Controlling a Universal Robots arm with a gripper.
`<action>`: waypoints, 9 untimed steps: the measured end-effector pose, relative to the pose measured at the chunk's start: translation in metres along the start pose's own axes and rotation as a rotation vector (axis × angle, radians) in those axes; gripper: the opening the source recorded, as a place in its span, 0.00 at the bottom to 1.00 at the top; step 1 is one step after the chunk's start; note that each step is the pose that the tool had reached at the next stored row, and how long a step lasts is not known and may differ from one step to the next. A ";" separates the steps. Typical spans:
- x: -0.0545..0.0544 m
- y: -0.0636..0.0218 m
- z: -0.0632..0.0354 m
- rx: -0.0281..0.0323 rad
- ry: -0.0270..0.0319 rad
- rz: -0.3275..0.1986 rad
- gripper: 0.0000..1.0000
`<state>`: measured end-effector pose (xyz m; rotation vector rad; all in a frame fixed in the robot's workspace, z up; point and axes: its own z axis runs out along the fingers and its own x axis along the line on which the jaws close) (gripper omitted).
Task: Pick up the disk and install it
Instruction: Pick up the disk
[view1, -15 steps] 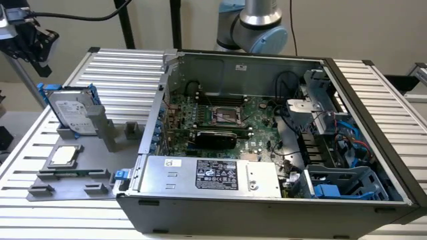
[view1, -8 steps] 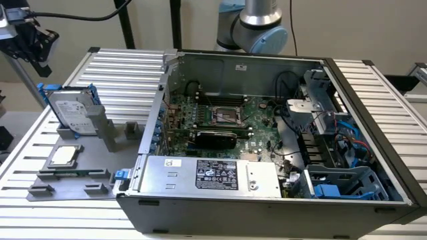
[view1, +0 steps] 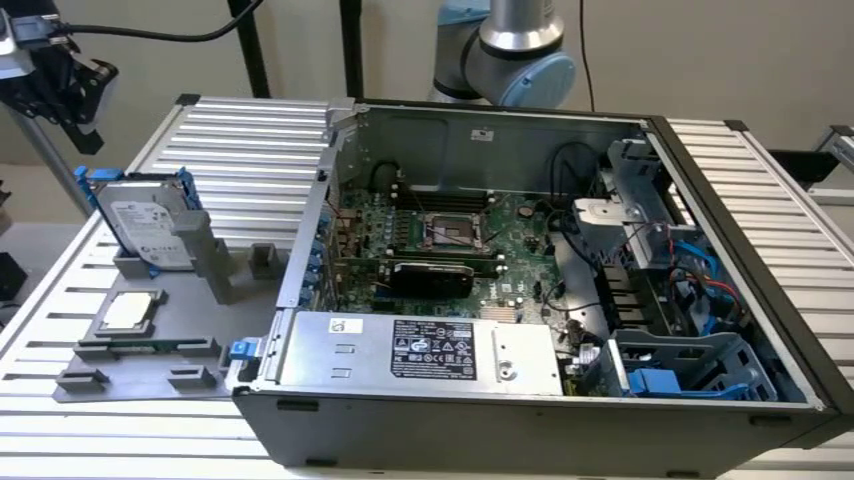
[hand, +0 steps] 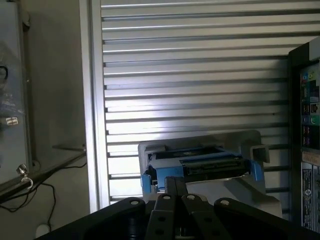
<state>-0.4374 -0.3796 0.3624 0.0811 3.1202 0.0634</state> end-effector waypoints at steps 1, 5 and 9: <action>0.000 0.0001 0.0001 -0.0004 0.0006 -0.016 0.00; 0.000 0.0000 0.0008 -0.0018 0.0036 -0.089 0.00; 0.000 0.0000 0.0014 -0.0031 0.0067 -0.162 0.00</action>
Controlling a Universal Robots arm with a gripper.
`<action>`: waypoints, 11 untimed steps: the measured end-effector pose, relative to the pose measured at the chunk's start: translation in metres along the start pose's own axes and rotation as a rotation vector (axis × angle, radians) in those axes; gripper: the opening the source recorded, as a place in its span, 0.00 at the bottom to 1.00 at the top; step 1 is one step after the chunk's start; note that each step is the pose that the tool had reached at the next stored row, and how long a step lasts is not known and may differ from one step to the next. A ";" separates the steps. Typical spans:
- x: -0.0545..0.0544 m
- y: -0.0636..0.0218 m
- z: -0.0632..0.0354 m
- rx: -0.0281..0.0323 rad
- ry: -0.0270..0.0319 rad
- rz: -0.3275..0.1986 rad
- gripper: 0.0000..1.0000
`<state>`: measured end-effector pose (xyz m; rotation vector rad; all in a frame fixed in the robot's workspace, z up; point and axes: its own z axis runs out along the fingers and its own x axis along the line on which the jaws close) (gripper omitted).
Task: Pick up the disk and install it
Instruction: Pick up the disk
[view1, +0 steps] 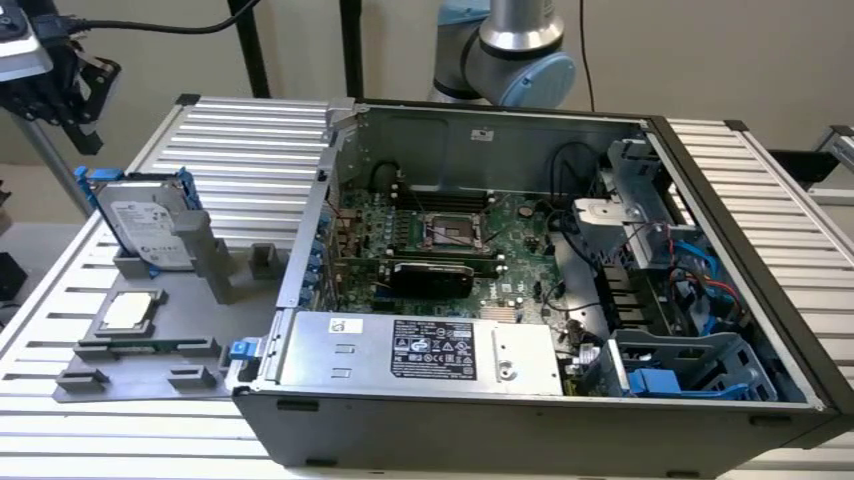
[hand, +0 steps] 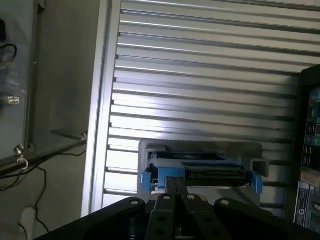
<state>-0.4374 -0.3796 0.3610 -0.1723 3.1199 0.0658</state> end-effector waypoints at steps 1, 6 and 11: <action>0.000 0.0000 0.0001 -0.0003 0.0008 -0.018 0.00; 0.000 -0.0001 0.0009 -0.0020 0.0063 -0.108 0.00; 0.000 -0.0001 0.0015 -0.0027 0.0173 -0.199 0.00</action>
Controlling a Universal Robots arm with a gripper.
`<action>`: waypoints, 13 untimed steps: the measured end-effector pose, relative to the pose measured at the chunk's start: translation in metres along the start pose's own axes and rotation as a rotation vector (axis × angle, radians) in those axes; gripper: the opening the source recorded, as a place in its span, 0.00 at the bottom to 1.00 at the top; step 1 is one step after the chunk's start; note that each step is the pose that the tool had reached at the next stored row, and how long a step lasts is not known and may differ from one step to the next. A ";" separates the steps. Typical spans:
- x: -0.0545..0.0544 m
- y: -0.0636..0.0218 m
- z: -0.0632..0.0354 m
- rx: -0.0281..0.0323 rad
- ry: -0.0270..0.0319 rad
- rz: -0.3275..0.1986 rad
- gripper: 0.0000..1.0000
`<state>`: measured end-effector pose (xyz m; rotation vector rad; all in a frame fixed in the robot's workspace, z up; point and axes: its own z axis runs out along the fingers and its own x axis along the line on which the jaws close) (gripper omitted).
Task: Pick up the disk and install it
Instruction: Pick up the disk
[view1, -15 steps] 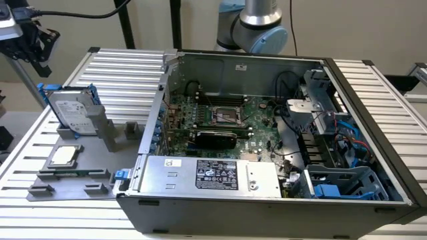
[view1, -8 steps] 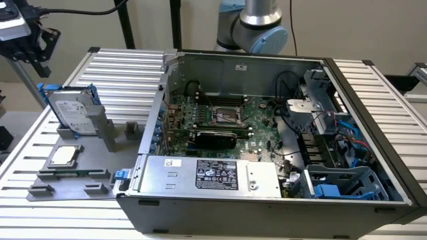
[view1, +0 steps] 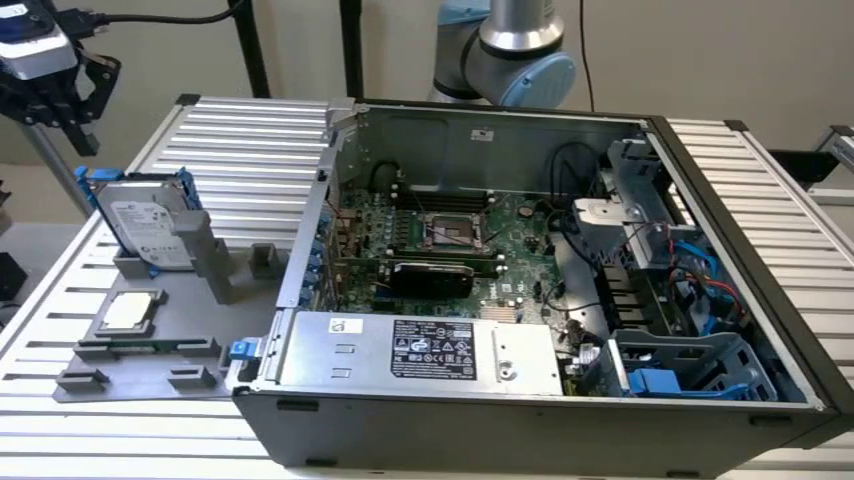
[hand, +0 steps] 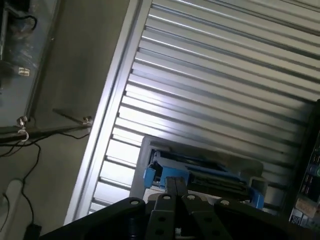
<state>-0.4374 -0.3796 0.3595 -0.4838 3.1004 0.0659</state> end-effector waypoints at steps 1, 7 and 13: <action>0.000 0.0000 0.0002 -0.0002 0.0030 -0.019 0.00; 0.000 -0.0001 0.0018 -0.0001 0.0223 -0.118 0.00; 0.000 -0.0001 0.0033 0.0011 0.0281 -0.225 0.00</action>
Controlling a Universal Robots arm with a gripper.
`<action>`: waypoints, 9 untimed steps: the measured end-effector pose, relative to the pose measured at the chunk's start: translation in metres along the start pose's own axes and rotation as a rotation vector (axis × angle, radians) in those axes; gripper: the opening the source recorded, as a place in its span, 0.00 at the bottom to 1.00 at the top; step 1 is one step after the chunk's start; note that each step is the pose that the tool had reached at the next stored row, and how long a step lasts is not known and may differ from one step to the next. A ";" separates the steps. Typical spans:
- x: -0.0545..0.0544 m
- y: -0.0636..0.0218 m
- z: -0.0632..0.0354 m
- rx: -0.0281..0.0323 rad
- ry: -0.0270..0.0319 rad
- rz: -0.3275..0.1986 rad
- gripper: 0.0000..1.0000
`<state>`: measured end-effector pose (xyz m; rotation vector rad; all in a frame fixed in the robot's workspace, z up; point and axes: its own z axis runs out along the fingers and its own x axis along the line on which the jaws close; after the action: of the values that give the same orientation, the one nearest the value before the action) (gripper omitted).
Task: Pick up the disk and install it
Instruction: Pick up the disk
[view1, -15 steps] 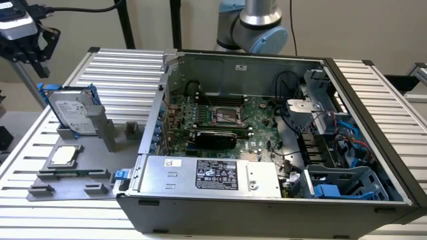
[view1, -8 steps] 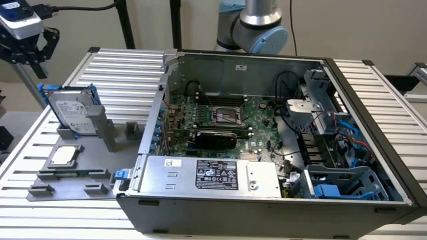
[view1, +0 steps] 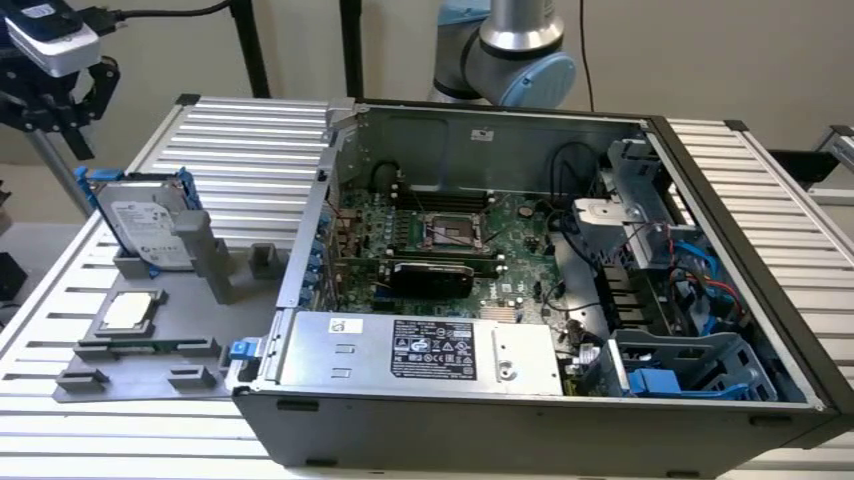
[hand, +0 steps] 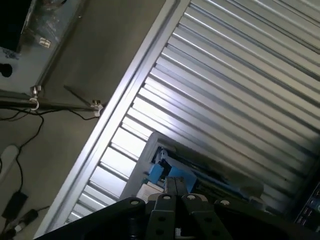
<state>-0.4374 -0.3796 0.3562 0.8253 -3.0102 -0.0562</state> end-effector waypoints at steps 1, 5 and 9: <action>0.000 0.0000 0.0001 0.0003 0.0006 -0.019 0.00; 0.000 0.0000 0.0004 0.0013 0.0028 -0.091 0.00; 0.000 0.0000 0.0004 0.0024 0.0054 -0.165 0.00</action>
<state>-0.4374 -0.3796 0.3557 1.0696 -2.9307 -0.0527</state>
